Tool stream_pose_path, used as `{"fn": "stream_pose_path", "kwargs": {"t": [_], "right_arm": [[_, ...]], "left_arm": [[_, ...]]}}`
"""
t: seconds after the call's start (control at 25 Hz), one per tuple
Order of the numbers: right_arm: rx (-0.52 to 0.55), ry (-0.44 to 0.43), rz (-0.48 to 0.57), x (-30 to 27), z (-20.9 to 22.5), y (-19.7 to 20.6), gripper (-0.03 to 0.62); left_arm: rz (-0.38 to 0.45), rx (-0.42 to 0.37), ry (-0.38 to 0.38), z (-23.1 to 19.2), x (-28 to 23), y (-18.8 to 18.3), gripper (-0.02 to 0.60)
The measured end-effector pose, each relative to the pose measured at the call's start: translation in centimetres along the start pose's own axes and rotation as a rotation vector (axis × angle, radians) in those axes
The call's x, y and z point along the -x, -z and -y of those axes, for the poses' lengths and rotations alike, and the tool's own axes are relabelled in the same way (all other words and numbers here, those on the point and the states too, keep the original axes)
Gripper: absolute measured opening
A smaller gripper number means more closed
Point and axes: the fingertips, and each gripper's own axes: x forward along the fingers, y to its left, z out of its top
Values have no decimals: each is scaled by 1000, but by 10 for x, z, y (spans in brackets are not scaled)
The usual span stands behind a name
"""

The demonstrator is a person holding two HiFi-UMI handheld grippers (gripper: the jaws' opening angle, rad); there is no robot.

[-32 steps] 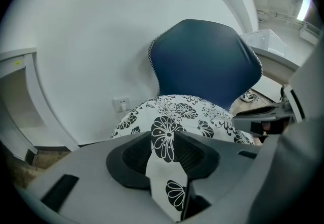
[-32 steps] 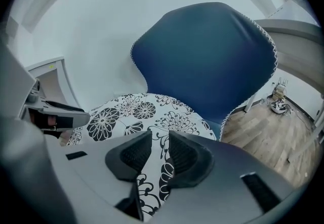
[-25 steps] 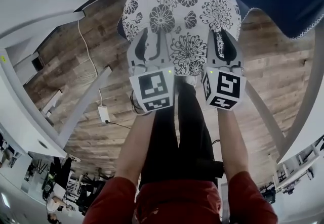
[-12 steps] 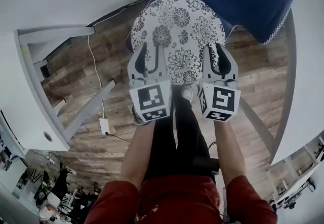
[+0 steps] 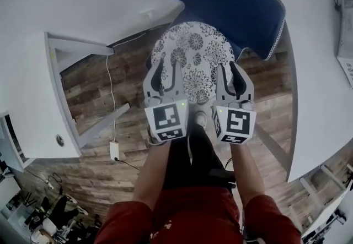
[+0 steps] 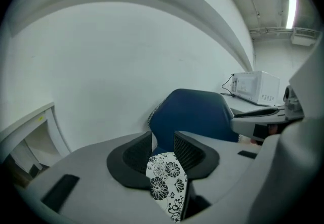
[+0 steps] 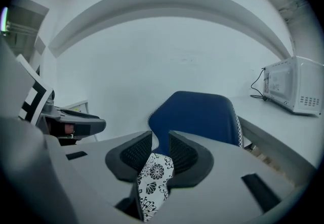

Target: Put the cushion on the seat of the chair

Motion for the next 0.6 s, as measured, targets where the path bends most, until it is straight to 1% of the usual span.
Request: {"fn": "stream_pose_path", "kwargs": {"t": [0.28, 0.4, 0.6], "right_arm": [[32, -9, 114, 36, 1, -66, 110], [57, -10, 156, 54, -6, -96, 110], [91, -19, 232, 85, -18, -138, 110]], "left_arm": [[109, -24, -8, 9, 46, -60, 143], [152, -29, -6, 6, 66, -85, 143], [229, -32, -26, 1, 107, -120, 143]]}}
